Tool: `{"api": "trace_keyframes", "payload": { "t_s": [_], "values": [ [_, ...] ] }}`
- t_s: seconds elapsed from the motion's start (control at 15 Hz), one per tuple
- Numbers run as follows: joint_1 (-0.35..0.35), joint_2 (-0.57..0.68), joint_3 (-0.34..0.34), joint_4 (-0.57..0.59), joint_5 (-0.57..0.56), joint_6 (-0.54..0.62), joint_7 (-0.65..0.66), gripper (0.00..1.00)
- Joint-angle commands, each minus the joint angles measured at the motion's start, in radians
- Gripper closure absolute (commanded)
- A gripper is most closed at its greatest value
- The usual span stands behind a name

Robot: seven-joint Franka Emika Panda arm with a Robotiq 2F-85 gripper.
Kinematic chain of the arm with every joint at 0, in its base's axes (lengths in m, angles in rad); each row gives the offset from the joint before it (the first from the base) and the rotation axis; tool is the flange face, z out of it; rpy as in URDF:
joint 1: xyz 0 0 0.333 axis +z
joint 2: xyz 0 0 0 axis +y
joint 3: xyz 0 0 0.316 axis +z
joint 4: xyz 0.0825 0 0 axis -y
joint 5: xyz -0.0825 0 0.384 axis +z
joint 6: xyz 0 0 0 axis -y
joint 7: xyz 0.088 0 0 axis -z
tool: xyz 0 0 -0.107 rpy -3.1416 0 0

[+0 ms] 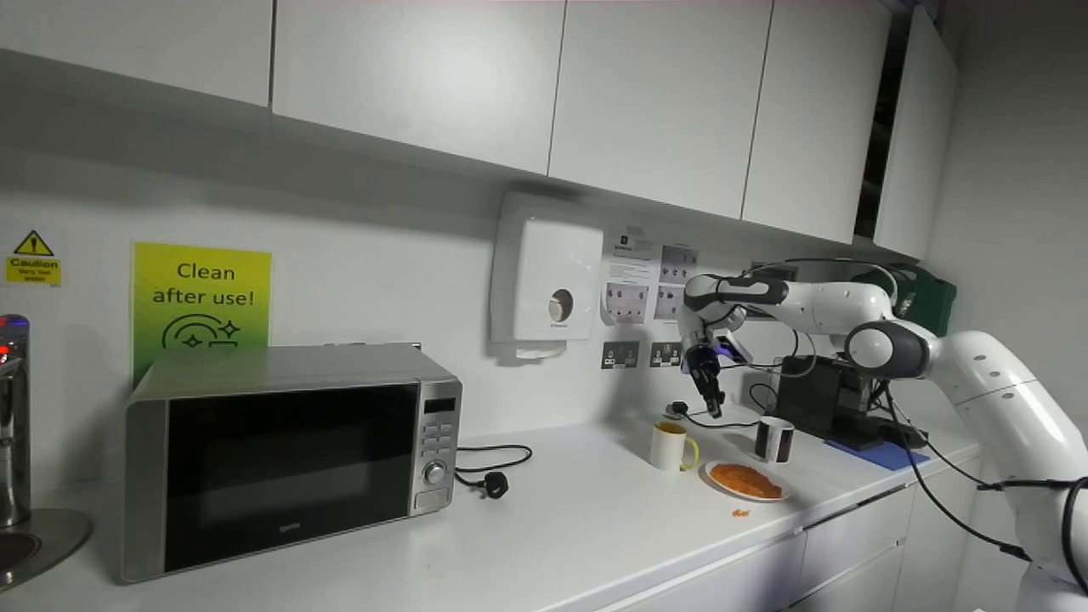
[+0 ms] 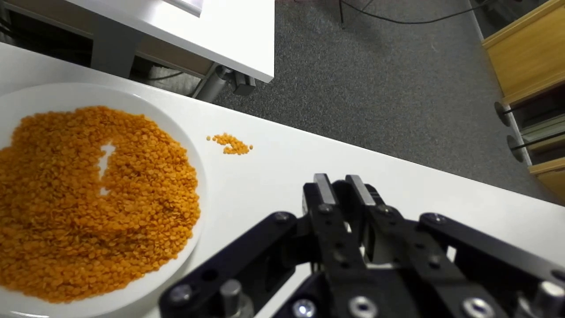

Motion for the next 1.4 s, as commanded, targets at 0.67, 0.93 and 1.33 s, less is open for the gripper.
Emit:
{"api": "trace_keyframes", "payload": {
  "t_s": [0.67,0.93,1.33],
  "values": [
    [-0.039,0.054,0.018,0.093,0.076,-0.093,-0.003,0.97],
    [-0.049,0.064,0.018,0.107,0.096,-0.102,-0.001,0.97],
    [-0.057,0.083,0.021,0.125,0.113,-0.112,0.002,0.97]
  ]
}}
